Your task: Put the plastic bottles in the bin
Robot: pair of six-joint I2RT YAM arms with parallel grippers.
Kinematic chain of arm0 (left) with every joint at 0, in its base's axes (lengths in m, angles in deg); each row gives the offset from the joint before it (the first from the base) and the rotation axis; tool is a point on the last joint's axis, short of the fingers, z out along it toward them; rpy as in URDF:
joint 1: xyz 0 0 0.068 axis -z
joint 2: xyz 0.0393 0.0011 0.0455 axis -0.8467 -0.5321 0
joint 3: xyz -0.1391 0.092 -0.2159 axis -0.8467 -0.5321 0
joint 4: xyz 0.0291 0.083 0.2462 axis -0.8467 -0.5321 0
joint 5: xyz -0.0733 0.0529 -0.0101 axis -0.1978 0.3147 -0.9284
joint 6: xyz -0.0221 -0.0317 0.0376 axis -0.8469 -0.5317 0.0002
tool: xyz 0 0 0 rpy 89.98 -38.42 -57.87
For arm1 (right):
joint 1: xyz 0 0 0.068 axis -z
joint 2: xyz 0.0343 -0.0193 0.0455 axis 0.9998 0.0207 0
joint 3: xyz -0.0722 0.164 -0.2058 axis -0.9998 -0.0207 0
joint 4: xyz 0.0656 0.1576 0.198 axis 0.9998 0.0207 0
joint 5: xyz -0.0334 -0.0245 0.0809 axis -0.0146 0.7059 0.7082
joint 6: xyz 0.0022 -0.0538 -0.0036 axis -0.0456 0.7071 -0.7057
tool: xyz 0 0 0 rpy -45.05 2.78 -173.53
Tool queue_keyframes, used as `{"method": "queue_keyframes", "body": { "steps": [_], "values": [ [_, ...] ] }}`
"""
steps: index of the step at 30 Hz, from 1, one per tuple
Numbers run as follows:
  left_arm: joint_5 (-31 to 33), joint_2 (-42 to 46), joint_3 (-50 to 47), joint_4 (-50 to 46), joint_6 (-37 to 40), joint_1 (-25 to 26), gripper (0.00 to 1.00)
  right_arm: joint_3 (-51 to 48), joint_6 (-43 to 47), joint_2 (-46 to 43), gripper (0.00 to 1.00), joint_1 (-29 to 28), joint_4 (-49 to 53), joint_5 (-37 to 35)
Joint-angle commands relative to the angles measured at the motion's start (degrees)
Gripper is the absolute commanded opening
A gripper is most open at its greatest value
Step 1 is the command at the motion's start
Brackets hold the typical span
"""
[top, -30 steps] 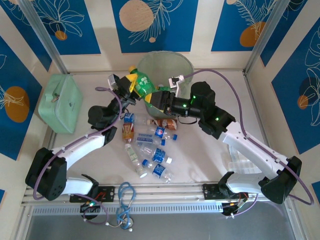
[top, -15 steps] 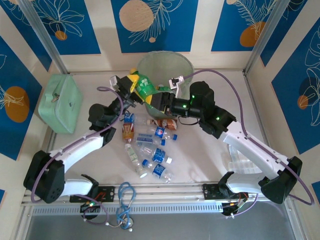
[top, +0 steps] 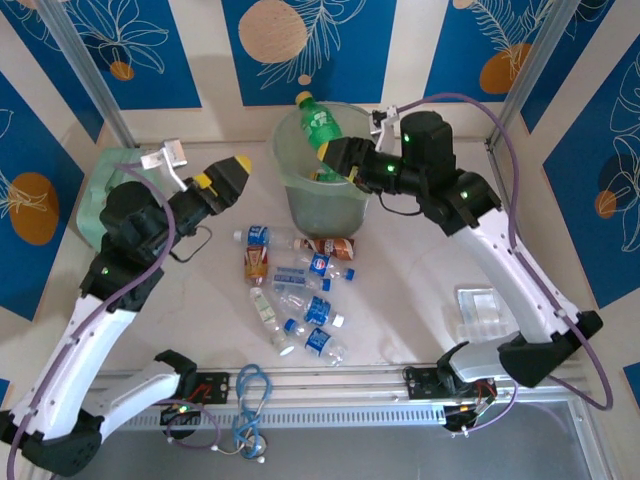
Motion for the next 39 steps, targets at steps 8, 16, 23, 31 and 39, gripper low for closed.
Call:
{"method": "queue_keyframes", "body": {
  "steps": [8,16,23,31,39],
  "values": [
    [5.1,1.4,-6.5,-20.2,9.2,-0.3,1.0,19.3,7.3,15.9,0.49,7.7,16.9,3.2],
    [6.0,1.8,-10.5,-21.9,8.6,-0.4,0.99,30.9,9.2,26.6,0.57,8.1,22.2,4.2],
    [7.2,0.9,-12.3,-23.9,8.5,-0.7,0.99,33.3,9.2,29.2,0.8,7.9,23.3,3.3],
    [6.8,-2.6,-13.1,-23.4,8.3,-1.6,0.95,33.9,10.1,27.8,0.85,7.3,23.9,3.1],
    [5.6,-6.4,-16.4,-20.6,7.6,-2.6,0.91,26.8,11.1,18.6,0.85,3.4,22.9,-1.4]
  ]
}}
